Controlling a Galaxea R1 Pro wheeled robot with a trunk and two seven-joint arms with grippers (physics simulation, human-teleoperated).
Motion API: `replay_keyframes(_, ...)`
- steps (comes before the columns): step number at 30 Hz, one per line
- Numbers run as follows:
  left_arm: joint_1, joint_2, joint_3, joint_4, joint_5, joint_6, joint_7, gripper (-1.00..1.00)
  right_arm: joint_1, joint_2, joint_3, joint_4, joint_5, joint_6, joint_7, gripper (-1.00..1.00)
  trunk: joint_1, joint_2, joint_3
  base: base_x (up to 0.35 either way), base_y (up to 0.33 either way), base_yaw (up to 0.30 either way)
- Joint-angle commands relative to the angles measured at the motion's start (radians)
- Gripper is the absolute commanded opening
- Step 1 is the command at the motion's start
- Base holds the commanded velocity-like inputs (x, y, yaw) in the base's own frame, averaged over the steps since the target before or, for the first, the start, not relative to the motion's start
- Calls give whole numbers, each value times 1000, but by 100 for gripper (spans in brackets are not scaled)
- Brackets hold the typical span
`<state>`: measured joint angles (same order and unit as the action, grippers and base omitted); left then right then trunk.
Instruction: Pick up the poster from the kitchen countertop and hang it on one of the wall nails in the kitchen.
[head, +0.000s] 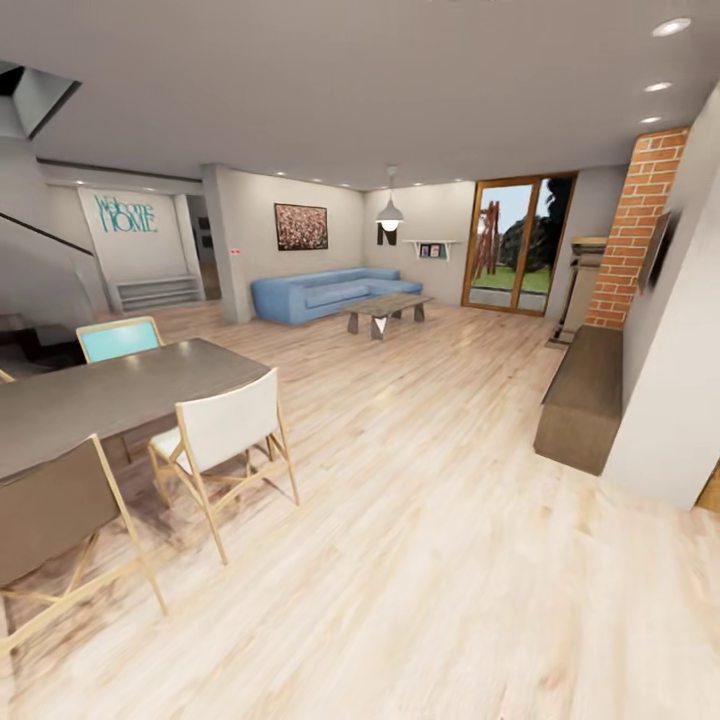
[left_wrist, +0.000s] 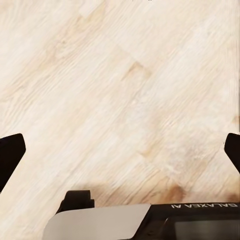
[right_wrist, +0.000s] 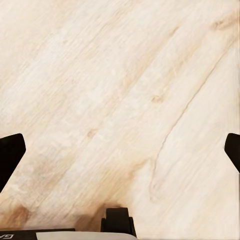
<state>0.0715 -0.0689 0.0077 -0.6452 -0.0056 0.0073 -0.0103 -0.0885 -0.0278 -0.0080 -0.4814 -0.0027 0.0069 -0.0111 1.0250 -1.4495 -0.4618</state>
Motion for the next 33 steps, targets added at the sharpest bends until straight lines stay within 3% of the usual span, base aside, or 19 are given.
replay_keyframes(1, 1, 0, 1, -2, -1, 1, -1, 100, 0, 0, -1, 0, 0, 1, -1, 100, 0, 0, 0, 0, 0, -297)
replay_keyframes(26, 1, 0, 1, -1, -1, 2, -1, 100, 0, -1, -1, 0, 0, -1, -3, 100, 0, 0, 13, 0, 0, -298)
replay_keyframes(33, 1, 0, 0, -1, -1, 2, -2, 100, 0, -2, -1, 0, 0, -1, -3, 100, 0, 0, 15, 0, -78, -110)
